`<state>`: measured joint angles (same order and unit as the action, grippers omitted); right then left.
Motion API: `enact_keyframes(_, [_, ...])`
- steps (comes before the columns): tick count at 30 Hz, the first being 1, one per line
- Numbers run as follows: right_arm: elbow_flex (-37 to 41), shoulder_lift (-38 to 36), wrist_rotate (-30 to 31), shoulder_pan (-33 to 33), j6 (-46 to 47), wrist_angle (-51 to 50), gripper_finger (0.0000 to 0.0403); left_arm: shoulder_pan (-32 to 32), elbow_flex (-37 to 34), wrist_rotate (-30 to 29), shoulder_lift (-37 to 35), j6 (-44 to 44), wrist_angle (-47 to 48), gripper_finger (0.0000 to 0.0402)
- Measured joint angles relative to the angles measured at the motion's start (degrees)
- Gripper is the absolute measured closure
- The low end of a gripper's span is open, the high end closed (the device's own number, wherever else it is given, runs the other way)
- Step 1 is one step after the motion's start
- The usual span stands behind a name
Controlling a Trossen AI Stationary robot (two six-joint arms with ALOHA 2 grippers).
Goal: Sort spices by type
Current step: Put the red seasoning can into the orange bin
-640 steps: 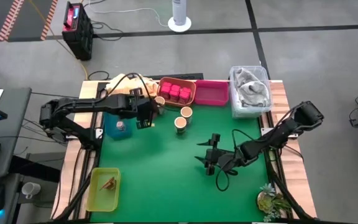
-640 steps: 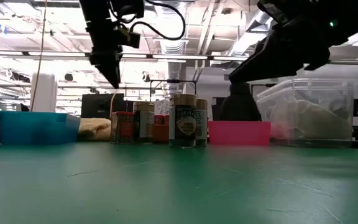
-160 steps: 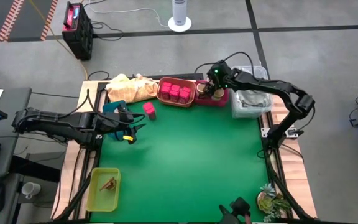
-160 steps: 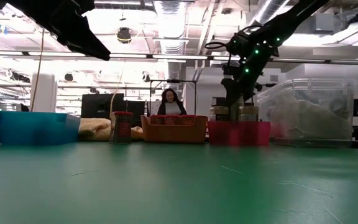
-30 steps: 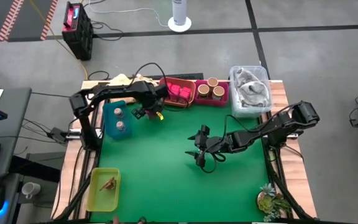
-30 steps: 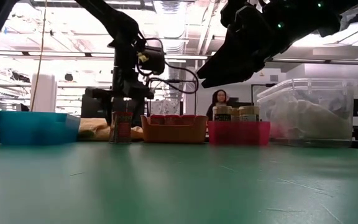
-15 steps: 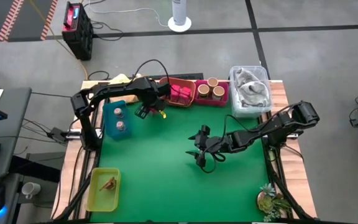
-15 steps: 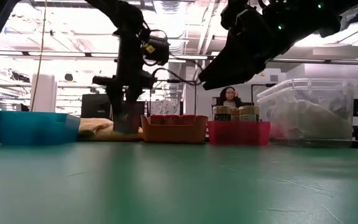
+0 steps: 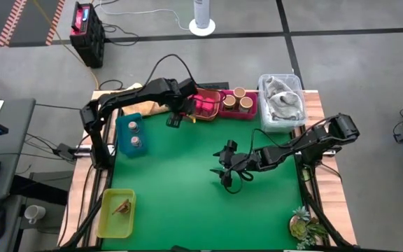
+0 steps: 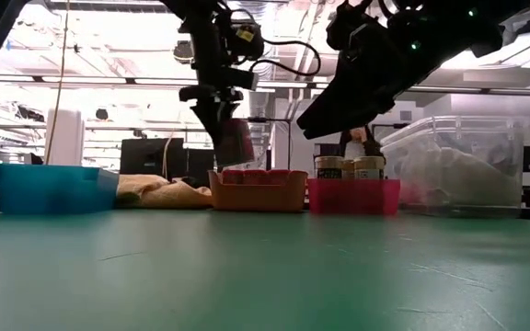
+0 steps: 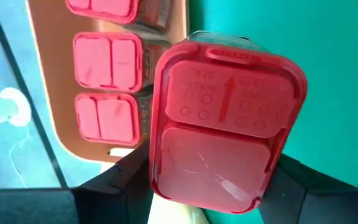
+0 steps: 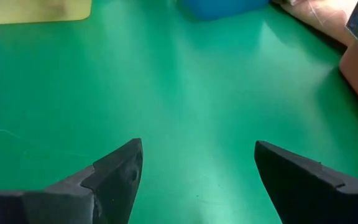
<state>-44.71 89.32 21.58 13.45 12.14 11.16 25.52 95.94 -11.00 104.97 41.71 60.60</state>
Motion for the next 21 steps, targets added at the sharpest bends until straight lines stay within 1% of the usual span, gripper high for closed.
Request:
enact_keyframes(3, [0.0,0.0,0.0,-0.04,-0.02,0.0,0.0067,0.0,-0.07,0.83,0.17,0.16,-0.2,0.0189])
enact_keyframes(5, [0.0,0.0,0.01,-0.04,-0.02,0.01,0.0067,0.0,-0.39,1.59,0.17,0.07,-2.13,0.0189])
enact_keyframes(10, [0.0,0.0,0.01,-0.04,-0.03,0.2,0.0067,0.91,-0.44,1.77,0.29,-0.55,-4.24,0.0188])
enact_keyframes(15, [0.0,0.0,0.0,-0.02,-0.04,0.87,0.0067,1.36,-0.4,1.39,3.82,-0.84,-4.17,0.0187])
enact_keyframes(21, [0.0,0.0,0.01,0.02,-0.04,1.03,0.0067,1.22,-0.2,-3.98,6.36,0.47,-8.03,0.0187])
